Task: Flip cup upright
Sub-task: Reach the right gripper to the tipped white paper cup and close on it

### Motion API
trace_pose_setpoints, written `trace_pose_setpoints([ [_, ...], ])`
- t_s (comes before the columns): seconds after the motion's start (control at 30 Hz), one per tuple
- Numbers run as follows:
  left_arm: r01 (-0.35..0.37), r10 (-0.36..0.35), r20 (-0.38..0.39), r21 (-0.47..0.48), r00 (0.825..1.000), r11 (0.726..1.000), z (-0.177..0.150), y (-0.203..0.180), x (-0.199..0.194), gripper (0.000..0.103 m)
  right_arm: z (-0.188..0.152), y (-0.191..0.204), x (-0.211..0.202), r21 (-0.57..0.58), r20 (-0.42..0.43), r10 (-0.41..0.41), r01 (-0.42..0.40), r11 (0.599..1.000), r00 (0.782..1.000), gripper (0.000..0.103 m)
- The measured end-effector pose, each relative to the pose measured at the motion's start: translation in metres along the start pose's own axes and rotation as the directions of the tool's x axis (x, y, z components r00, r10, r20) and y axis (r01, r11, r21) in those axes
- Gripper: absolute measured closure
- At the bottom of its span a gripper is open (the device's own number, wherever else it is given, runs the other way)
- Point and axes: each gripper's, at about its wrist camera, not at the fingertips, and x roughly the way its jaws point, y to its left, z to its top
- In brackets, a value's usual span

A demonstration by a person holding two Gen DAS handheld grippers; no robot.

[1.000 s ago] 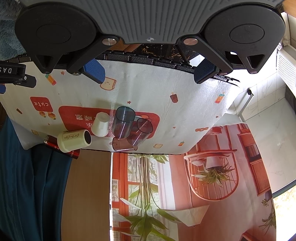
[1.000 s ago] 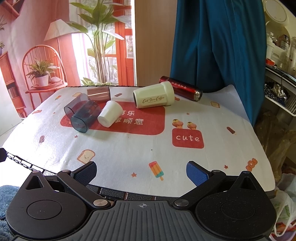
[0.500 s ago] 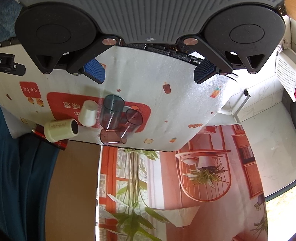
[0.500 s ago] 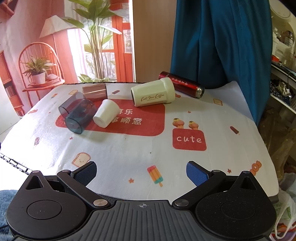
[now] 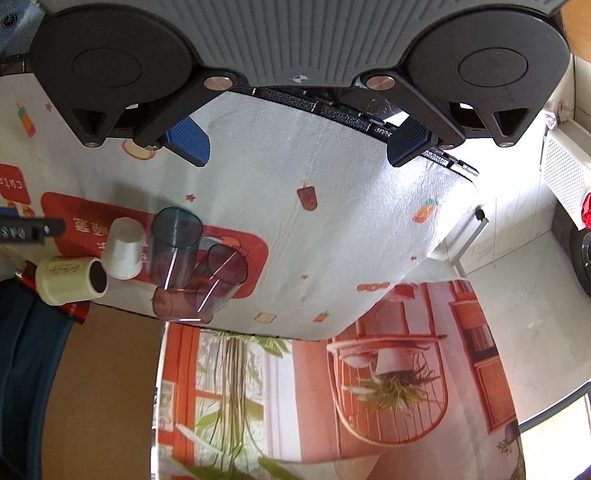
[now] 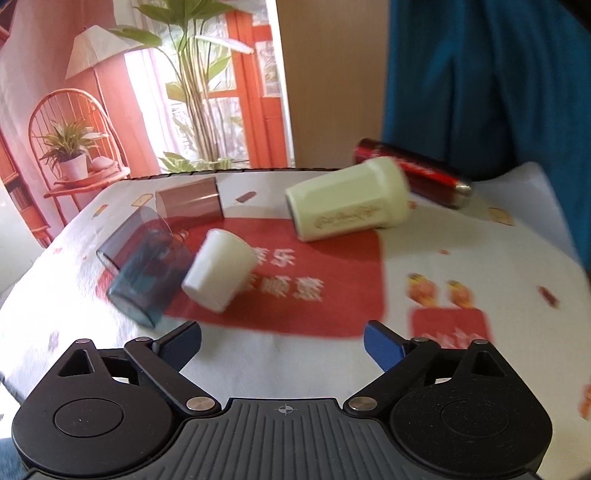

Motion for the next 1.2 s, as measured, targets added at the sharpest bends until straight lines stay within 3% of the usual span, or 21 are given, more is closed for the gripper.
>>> trace_pose_setpoints([
  [0.13,-0.010,0.010,-0.021,-0.015,1.000,1.000,0.001,0.006,0.013,0.000,0.022,0.019,0.044,0.035,-0.016,0.055,-0.054,0.998,0.998,0.021],
  [0.33,-0.005,0.004,-0.064,-0.017,0.998,1.000,-0.004,0.008,0.029,0.000,0.041,0.032,0.093,0.138,-0.041,0.085,-0.079,0.987,0.996,0.025],
  [0.4,-0.003,0.001,-0.077,-0.024,0.997,1.000,-0.005,0.009,0.032,0.000,0.044,0.033,0.105,0.161,-0.062,0.091,-0.080,0.984,0.994,0.032],
  [0.47,-0.005,0.002,-0.084,-0.028,0.996,1.000,-0.005,0.010,0.033,0.000,0.044,0.033,0.114,0.166,-0.088,0.102,-0.086,0.982,0.991,0.049],
  [0.5,-0.006,0.003,-0.086,-0.030,0.996,1.000,-0.006,0.010,0.034,0.000,0.043,0.033,0.116,0.166,-0.097,0.119,-0.102,0.981,0.988,0.051],
  [1.2,0.036,-0.037,-0.055,-0.017,0.998,0.999,-0.013,-0.005,0.012,0.000,-0.042,0.029,0.019,0.014,-0.129,0.149,-0.148,0.989,0.980,0.054],
])
